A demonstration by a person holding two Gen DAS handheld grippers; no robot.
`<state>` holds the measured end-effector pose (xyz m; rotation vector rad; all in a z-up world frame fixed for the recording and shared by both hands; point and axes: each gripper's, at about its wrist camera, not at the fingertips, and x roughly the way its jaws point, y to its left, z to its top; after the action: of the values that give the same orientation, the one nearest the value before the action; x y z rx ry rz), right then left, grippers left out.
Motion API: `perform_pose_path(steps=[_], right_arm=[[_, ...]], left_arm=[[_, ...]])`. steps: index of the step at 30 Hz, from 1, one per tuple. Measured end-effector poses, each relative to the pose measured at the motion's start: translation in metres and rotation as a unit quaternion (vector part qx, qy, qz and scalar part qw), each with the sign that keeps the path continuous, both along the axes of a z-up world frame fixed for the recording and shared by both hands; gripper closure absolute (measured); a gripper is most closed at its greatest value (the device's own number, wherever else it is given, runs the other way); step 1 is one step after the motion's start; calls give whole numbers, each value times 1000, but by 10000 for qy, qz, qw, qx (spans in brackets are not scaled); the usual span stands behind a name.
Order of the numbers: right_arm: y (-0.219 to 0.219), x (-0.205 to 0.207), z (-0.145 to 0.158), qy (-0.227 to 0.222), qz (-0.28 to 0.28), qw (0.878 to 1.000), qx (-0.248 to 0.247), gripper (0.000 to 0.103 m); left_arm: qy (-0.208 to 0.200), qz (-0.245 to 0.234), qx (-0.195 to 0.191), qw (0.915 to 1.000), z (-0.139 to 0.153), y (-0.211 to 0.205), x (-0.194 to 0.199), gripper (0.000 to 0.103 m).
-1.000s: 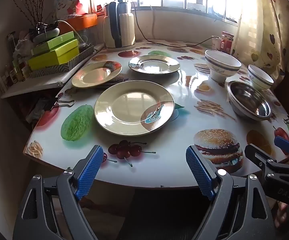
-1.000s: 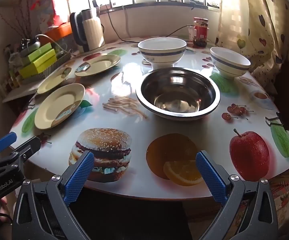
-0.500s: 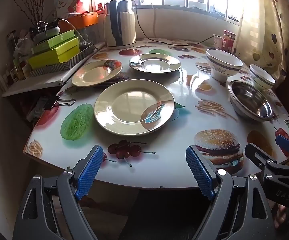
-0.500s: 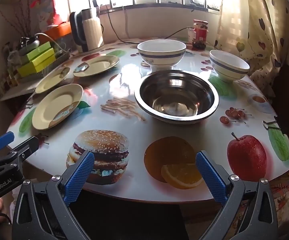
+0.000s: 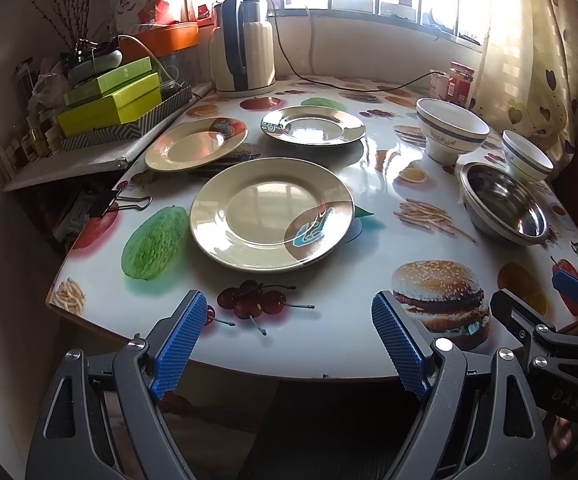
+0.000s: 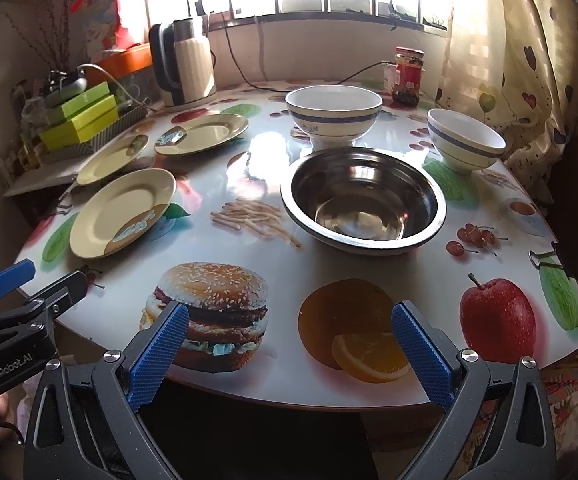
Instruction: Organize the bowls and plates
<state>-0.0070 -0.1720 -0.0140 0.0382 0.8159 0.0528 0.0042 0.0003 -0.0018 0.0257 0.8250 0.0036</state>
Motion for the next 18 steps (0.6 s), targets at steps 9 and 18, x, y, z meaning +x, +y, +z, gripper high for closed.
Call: perform_pose_path(steps=[9,18], right_arm=[[2,0,0,-15,14,10000,-18,0],[4,0,0,-9,36,10000,-27,0]], left_arm=[[39,15,-30,10000,0,2,2,18],[61,13,-37,10000,-2,2,3,18]])
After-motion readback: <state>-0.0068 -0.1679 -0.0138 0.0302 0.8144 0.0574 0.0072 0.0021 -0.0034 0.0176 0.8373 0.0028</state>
